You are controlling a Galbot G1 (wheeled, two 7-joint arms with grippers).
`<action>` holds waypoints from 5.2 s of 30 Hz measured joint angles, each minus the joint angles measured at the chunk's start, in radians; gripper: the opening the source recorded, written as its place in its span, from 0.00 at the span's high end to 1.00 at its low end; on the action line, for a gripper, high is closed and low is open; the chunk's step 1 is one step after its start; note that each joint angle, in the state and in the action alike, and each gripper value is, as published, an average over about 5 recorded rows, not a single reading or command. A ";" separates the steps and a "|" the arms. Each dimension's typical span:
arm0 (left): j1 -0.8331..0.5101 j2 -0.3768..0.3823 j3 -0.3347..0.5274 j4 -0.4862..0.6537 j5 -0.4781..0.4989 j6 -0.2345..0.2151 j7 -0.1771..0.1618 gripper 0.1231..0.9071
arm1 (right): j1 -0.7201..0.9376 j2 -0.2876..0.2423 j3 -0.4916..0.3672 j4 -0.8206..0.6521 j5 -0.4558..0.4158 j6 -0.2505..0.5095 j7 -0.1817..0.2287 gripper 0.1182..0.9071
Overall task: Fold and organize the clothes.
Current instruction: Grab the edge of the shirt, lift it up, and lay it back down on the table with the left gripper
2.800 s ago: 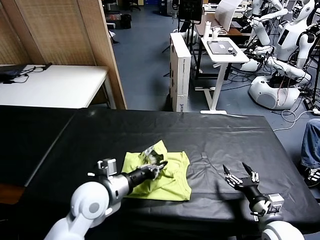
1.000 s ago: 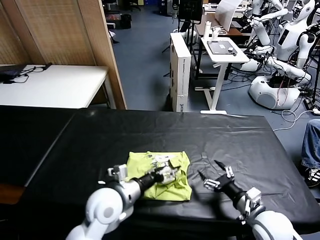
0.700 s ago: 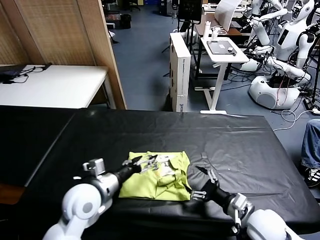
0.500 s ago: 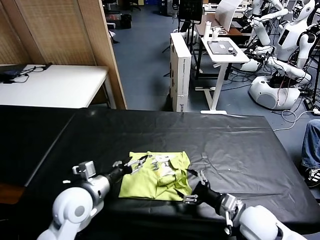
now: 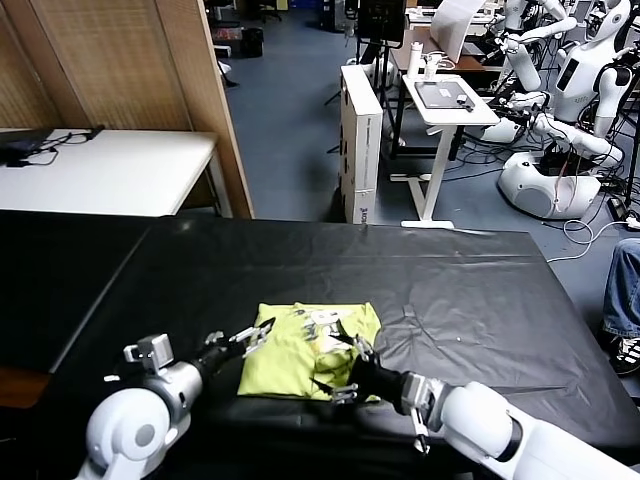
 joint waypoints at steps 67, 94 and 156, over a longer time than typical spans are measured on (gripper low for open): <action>0.075 -0.029 -0.026 0.011 0.088 0.000 0.027 0.00 | -0.246 0.049 0.313 -0.025 0.062 0.010 0.121 0.00; 0.137 -0.073 -0.047 0.001 0.186 -0.099 0.096 0.00 | -0.196 0.161 0.394 -0.141 0.016 -0.089 0.226 0.00; 0.110 -0.254 -0.028 0.174 0.198 -0.294 0.194 0.95 | -0.341 0.119 0.692 -0.015 0.182 -0.038 0.199 0.00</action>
